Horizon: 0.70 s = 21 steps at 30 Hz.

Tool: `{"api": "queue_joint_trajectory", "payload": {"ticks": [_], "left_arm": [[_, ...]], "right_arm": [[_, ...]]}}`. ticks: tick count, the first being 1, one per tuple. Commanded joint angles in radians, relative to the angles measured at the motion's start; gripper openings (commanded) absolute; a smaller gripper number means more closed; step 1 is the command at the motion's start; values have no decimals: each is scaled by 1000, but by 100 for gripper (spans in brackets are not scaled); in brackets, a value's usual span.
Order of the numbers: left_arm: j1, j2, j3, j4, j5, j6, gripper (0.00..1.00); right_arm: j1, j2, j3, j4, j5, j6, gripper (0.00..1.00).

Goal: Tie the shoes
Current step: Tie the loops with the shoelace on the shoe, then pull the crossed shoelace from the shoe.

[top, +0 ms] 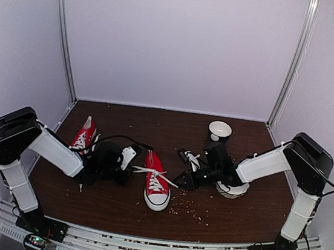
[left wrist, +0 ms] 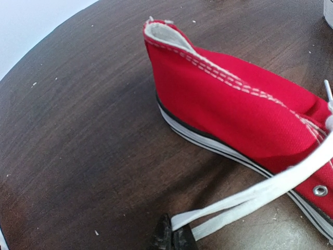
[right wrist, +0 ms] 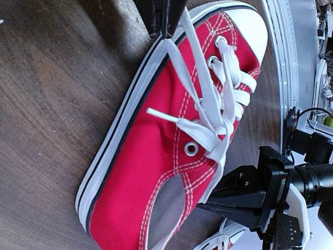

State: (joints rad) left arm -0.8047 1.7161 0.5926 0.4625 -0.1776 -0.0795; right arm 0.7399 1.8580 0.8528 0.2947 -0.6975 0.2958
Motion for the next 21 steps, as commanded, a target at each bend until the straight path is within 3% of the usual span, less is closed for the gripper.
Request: {"api": "queue_joint_trajectory", "payload": {"ticks": [1,5,9,21], "left_arm": [[5,-1,-16,39,31,12,0],[6,-17,-29,63,61,30,0],[5,-21,-33,71,68,39,0],[5,-23,-34,71,75,39,0]], "right_arm": [[18,14,35,-3,-24,-8,8],[-7,-48,-1,3,2,-19,35],[-51,-96,-9,34,6,-16,46],[-53,177,238,127,-147,77,49]]}}
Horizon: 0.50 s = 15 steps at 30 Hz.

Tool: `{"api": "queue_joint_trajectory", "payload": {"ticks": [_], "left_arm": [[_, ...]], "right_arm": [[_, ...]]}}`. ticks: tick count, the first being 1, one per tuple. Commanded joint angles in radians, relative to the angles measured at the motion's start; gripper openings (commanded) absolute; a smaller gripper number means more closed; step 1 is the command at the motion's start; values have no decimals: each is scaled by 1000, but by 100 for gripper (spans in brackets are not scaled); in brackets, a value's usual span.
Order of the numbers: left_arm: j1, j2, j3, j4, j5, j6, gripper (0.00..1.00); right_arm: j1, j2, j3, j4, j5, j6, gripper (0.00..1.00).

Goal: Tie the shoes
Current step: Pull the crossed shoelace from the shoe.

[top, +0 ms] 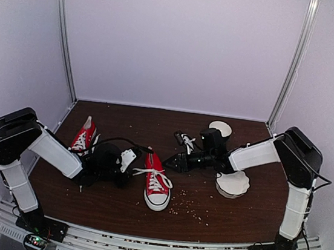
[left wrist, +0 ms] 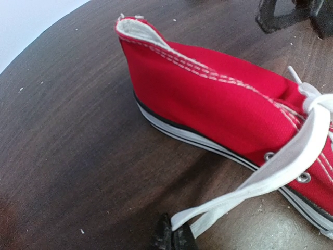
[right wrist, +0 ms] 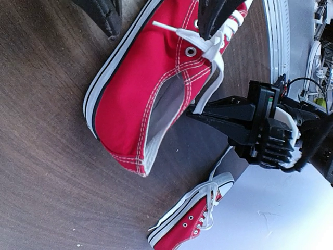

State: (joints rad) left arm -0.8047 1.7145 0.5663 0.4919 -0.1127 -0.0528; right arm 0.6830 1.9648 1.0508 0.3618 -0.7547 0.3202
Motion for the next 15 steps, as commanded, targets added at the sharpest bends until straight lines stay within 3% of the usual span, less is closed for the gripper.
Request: {"api": "queue_joint_trajectory", "payload": {"ticks": [1,6,15], "left_arm": [[5,-20,-8,42,10,13,0],[6,-15,-4,41,10,13,0],[6,-19,-5,40,10,15,0]], "right_arm": [[5,83,48,73,-115,64,49],[17,109,55,107,-194,69,47],[34,121,77,16,-221,11,27]]}}
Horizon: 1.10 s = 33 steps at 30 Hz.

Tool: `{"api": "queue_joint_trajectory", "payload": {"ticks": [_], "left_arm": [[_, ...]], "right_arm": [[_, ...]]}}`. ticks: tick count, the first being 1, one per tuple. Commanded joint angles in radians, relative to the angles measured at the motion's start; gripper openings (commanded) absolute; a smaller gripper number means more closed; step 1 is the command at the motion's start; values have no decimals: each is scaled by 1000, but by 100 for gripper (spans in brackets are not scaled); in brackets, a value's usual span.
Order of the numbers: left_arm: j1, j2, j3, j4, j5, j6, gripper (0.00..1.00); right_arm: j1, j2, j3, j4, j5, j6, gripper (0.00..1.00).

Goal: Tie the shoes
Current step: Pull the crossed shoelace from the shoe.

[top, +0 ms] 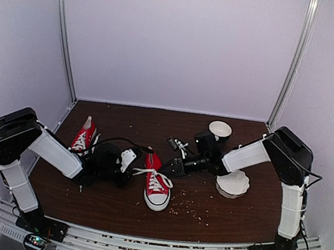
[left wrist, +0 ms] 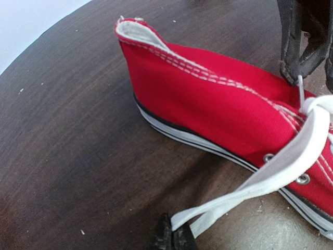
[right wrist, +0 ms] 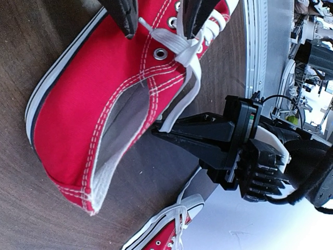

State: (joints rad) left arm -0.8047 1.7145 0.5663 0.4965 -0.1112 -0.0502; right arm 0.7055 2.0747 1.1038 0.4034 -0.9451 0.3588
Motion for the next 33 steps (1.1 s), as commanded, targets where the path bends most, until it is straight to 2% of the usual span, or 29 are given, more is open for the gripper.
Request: {"api": "queue_joint_trajectory", "payload": {"ticks": [1,5,8,14,19,32,33], "left_arm": [[6,-20,-5,35,8,11,0],[5,-24,-7,34,10,12,0],[5,-27,-8,34,10,11,0],[5,-32,-13,34,10,11,0],[4,-41,-16,34,9,12,0],[3,-44,-17,40,51,22,0],[3,-47,-20,43,63,26,6]], "right_arm": [[12,9,25,-30,-30,-31,27],[14,6,31,-65,-17,-52,26],[10,-2,52,-166,60,-127,24],[-11,-27,81,-286,70,-235,13],[-7,-30,68,-269,20,-233,0],[-31,-164,-43,-206,152,-217,0],[-32,-171,-47,-211,156,-219,0]]}}
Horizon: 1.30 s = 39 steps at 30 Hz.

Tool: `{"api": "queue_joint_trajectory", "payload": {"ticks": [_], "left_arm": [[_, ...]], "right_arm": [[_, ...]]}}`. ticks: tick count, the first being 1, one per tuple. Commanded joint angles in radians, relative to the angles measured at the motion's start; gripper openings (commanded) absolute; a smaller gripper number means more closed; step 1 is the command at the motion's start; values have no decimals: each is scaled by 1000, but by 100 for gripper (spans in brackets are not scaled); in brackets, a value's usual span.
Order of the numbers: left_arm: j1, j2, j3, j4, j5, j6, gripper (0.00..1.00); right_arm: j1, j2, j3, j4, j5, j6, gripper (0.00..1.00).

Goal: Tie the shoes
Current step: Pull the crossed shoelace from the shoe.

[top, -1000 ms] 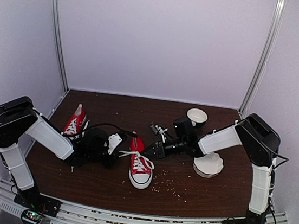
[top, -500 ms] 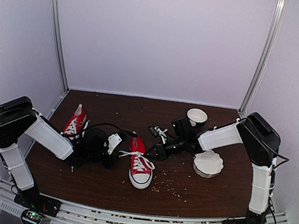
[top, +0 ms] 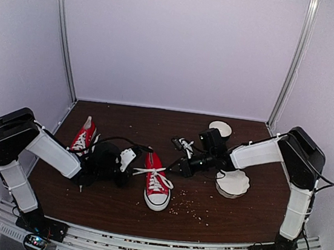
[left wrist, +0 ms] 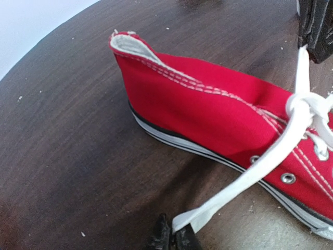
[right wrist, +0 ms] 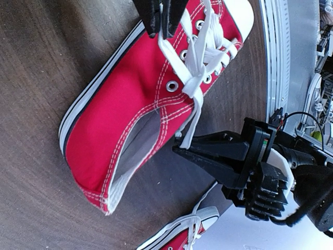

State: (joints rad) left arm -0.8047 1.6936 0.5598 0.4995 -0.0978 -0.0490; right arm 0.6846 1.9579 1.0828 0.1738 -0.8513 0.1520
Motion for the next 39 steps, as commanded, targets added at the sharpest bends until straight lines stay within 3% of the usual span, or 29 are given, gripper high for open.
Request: {"api": "queue_joint_trajectory", "payload": {"ticks": [1,3,6,14,23,25,32,39], "left_arm": [[2,-31,-20,51,59,32,19],[-13,-59,-46,89,66,54,43],[-45,-120,-90,145,58,121,56],[-67,-243,-88,185,137,210,55],[-92,-30,143,105,136,185,59],[-109,-1,175,101,138,188,58],[-114,68,241,48,143,158,27],[-113,88,224,24,159,147,24]], "right_arm": [[-10,-59,-28,17,60,-12,0],[-9,-67,-35,16,59,-11,0],[-8,-85,-46,3,73,-19,0],[7,-109,-50,-40,102,-49,0],[12,-136,-71,-37,119,-50,0],[12,-137,-75,-33,118,-45,0],[12,-165,-86,-34,128,-40,0],[13,-211,-104,-38,153,-38,0]]}}
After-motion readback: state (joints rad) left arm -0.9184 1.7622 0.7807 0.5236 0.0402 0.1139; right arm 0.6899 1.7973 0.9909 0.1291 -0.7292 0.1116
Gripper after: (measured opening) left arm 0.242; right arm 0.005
